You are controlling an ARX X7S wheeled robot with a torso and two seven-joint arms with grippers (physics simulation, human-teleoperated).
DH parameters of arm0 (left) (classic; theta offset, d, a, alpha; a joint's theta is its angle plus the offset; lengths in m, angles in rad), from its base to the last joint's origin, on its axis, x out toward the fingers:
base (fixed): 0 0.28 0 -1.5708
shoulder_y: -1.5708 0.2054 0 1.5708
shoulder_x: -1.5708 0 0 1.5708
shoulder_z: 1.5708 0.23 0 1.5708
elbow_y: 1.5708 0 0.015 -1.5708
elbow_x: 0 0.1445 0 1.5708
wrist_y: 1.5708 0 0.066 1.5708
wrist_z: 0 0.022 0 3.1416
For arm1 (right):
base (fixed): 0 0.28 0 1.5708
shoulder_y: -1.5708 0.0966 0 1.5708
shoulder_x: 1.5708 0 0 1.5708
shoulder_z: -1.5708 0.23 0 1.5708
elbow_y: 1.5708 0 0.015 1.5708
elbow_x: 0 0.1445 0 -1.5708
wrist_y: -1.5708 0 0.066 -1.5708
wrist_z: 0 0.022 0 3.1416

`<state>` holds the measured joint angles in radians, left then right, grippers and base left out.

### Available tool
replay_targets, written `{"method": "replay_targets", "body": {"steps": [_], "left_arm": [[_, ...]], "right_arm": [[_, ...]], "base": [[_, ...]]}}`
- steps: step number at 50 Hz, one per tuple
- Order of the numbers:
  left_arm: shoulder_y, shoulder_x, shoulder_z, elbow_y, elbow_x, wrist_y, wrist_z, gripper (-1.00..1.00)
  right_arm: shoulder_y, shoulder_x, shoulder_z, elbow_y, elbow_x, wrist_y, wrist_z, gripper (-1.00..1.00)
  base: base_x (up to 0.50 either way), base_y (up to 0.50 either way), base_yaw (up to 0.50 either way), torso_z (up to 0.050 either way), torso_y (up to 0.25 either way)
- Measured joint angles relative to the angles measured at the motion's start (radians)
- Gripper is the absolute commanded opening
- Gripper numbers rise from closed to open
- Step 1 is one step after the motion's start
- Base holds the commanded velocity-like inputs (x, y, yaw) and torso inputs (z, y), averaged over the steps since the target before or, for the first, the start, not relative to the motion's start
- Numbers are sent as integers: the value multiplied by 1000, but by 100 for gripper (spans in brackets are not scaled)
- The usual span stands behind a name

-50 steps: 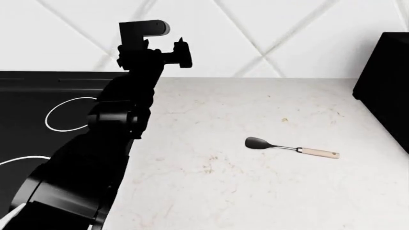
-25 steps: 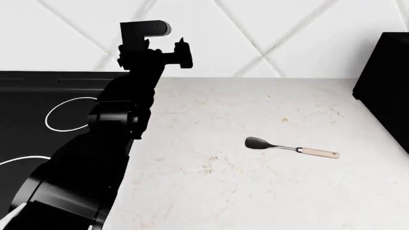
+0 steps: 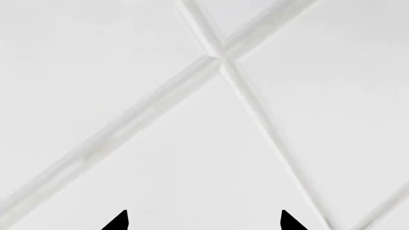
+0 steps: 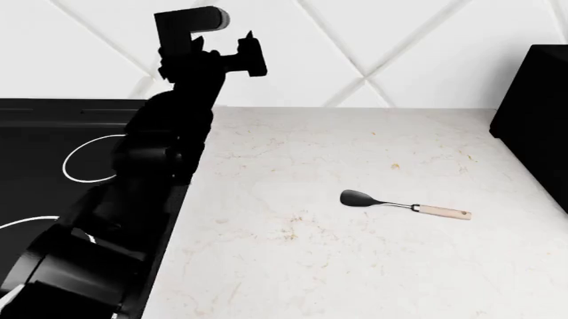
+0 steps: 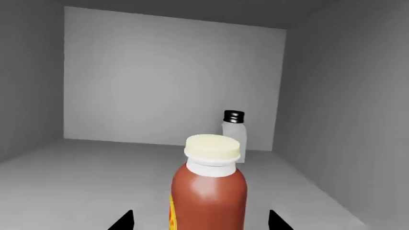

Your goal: Pick the honey bottle and bar from the counter and place them in the cabinets closest to them.

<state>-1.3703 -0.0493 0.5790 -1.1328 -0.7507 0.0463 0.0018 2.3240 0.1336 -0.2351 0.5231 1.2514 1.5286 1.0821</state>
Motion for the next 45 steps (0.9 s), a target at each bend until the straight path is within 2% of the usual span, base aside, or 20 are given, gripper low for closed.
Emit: {"method": "replay_targets", "body": {"steps": [11, 19, 31, 45], "left_arm": [[88, -132, 34, 456, -74, -176, -154, 100], [148, -227, 34, 746, -130, -270, -262, 100], [216, -353, 22, 1057, -188, -364, -391, 100], [329, -485, -9, 1340, -227, -389, -510, 100]], "right_arm": [[-58, 44, 0, -86, 314, 14, 263, 100], [-99, 85, -57, -175, 510, -12, 380, 100], [-153, 168, -192, -362, 726, -125, 444, 100], [-357, 247, -258, -677, 795, -249, 446, 100]], "base": [[0, 0, 0, 0, 0], [-480, -8, 0, 0, 0], [-500, -8, 0, 0, 0], [-500, -8, 0, 0, 0]]}}
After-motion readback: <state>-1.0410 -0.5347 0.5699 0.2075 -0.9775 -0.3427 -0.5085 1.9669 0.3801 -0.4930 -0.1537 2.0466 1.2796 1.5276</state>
